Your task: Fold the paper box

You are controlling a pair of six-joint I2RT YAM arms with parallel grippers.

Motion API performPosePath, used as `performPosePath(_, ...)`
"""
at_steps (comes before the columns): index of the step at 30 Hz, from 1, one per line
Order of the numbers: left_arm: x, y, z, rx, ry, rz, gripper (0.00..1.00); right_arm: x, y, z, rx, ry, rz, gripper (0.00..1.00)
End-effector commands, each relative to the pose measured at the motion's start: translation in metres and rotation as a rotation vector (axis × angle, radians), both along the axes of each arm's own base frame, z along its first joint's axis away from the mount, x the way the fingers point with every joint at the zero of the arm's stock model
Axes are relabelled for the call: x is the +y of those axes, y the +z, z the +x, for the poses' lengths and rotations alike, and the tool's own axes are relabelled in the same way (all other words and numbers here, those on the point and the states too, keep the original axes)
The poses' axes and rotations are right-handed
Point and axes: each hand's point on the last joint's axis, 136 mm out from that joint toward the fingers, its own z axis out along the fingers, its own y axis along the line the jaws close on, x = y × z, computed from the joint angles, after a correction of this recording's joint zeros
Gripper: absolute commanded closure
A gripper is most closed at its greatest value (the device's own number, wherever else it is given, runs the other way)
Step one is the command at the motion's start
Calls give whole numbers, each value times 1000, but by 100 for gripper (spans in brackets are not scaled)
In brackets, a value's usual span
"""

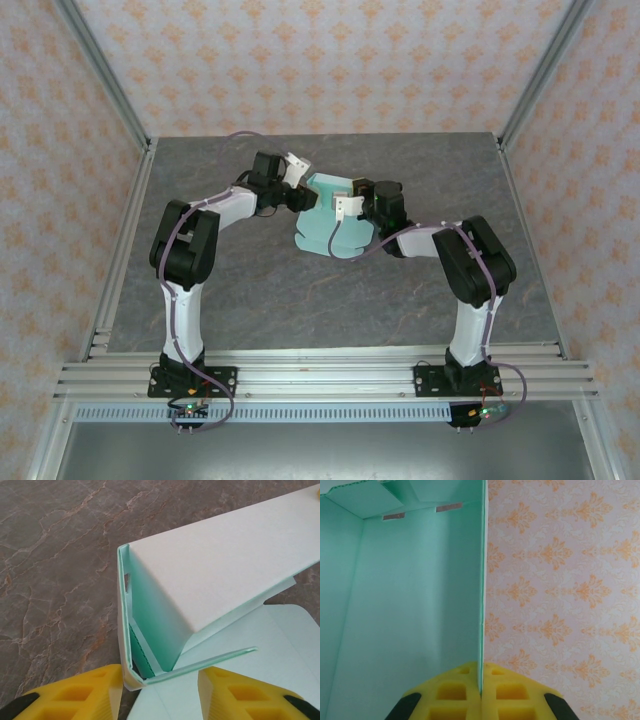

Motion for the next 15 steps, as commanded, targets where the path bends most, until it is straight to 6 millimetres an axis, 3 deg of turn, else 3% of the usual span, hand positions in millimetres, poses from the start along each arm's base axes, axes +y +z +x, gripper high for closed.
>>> performPosePath(1,-3,55,19,-190,28,-12,55,12,-17,-5,66,57,-4,100)
performPosePath(15,-3,44,28,-138,-32,93,48,14,-11,-5,62,73,-2,100)
